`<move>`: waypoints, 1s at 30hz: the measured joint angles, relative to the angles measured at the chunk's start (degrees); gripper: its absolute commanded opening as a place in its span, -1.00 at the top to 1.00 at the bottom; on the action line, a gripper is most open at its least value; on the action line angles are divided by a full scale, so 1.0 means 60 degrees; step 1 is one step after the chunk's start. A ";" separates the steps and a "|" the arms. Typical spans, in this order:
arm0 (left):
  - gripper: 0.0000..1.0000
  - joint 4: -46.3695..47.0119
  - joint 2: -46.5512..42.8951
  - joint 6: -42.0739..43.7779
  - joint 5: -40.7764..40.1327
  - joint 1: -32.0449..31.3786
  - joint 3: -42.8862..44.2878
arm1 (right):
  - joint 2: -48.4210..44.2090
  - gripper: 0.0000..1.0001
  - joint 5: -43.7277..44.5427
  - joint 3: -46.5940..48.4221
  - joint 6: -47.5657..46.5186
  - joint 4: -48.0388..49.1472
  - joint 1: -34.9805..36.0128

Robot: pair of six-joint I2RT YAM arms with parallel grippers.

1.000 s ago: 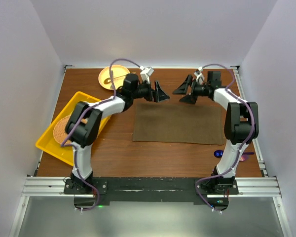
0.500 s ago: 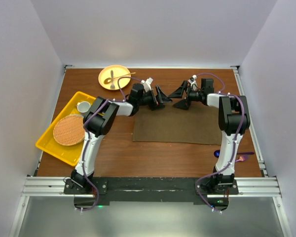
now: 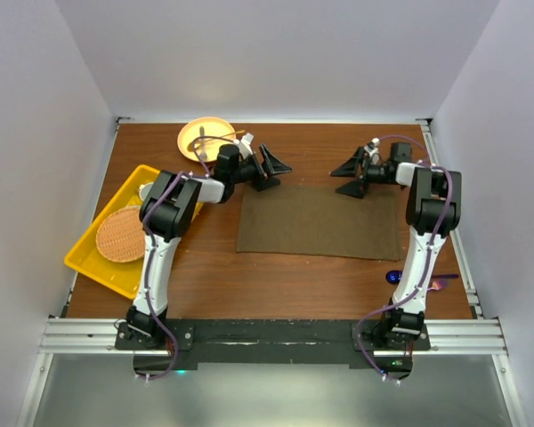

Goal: Fold the napkin into a case and place the utensils inside
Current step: Smooth out the rectangle-folded napkin at the center of the board.

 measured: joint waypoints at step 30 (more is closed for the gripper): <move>-1.00 -0.0514 -0.0317 0.1446 0.0583 0.0477 -0.0255 | 0.1424 -0.82 -0.0051 0.3279 -0.5078 -0.6481 -0.2951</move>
